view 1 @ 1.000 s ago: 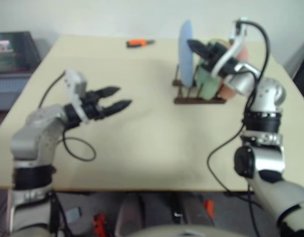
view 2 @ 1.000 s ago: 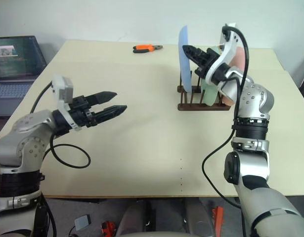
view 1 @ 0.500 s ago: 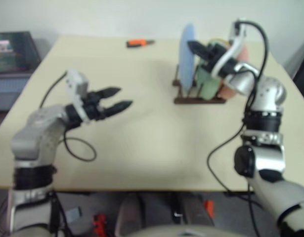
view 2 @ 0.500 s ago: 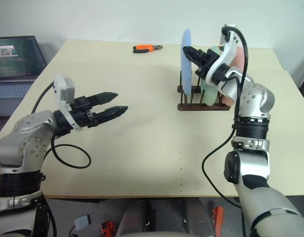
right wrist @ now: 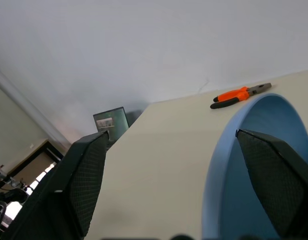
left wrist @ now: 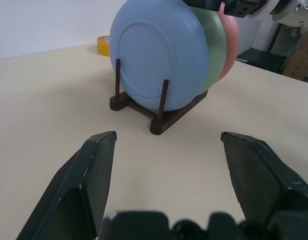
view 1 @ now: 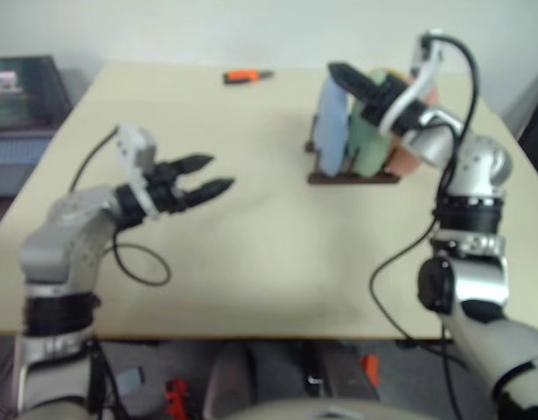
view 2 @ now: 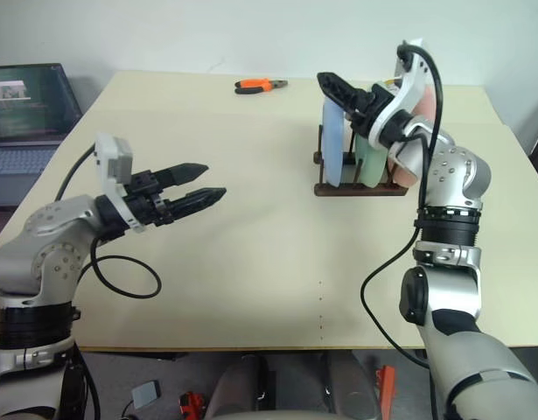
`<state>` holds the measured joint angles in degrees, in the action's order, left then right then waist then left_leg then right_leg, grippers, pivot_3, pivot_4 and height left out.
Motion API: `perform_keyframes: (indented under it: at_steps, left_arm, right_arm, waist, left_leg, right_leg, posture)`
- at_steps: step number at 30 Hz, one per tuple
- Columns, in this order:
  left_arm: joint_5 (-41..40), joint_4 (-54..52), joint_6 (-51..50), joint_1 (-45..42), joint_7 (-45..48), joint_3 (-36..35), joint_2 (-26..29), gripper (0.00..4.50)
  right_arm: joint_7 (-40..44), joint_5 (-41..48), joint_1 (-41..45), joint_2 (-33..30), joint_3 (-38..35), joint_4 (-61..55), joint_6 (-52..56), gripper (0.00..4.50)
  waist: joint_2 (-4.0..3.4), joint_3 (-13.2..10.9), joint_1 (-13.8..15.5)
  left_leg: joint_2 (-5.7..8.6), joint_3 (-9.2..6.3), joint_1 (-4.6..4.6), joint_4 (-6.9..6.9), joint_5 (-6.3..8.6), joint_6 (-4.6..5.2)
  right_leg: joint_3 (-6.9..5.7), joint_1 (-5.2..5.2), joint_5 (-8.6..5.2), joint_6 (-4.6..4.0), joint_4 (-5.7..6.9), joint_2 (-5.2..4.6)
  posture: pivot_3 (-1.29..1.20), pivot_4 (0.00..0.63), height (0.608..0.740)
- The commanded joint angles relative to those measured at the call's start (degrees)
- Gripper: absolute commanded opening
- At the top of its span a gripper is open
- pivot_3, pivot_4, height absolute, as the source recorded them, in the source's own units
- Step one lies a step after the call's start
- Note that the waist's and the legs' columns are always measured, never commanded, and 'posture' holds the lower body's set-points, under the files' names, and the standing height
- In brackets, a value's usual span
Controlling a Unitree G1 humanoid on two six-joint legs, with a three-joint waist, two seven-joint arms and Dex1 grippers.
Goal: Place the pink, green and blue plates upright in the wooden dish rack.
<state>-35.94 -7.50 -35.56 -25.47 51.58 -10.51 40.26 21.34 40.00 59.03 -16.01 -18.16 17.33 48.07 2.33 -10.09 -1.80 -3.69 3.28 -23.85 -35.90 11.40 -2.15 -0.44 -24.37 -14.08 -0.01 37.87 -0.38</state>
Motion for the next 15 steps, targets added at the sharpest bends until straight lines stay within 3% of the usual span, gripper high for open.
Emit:
perform_keyframes:
  at_steps: [1,9,15]
  left_arm:
    - [0.0,-2.1,0.7,-0.6,-0.4,-0.3,0.1,3.69]
    - [-0.2,-2.2,0.5,-0.4,-0.1,-0.7,0.8,3.69]
    - [-1.1,-4.5,0.0,0.5,1.4,-3.1,4.7,3.69]
  right_arm:
    - [1.4,-1.9,1.2,-1.3,1.4,-1.4,-3.0,4.49]
    - [5.3,-5.5,1.0,-3.9,4.9,-3.5,-6.9,4.49]
    - [15.6,-7.2,0.1,-13.6,9.7,-10.5,-6.0,4.49]
  waist:
    - [0.0,0.0,0.0]
    - [-0.01,0.0,0.0]
    - [-0.05,0.0,0.1]
  left_leg:
    - [0.0,0.0,0.0,0.0,0.0,0.0]
    - [0.0,0.0,-0.01,0.02,0.0,0.0]
    - [0.01,0.0,-0.04,0.08,0.0,0.0]
  right_leg:
    - [0.0,0.0,0.0,0.0,0.0,0.0]
    - [0.0,-0.01,0.0,0.0,-0.03,0.01]
    - [-0.01,-0.03,0.0,0.0,-0.12,0.0]
  posture:
    - [0.0,0.15,0.74]
    - [0.0,0.15,0.74]
    - [0.0,0.15,0.74]
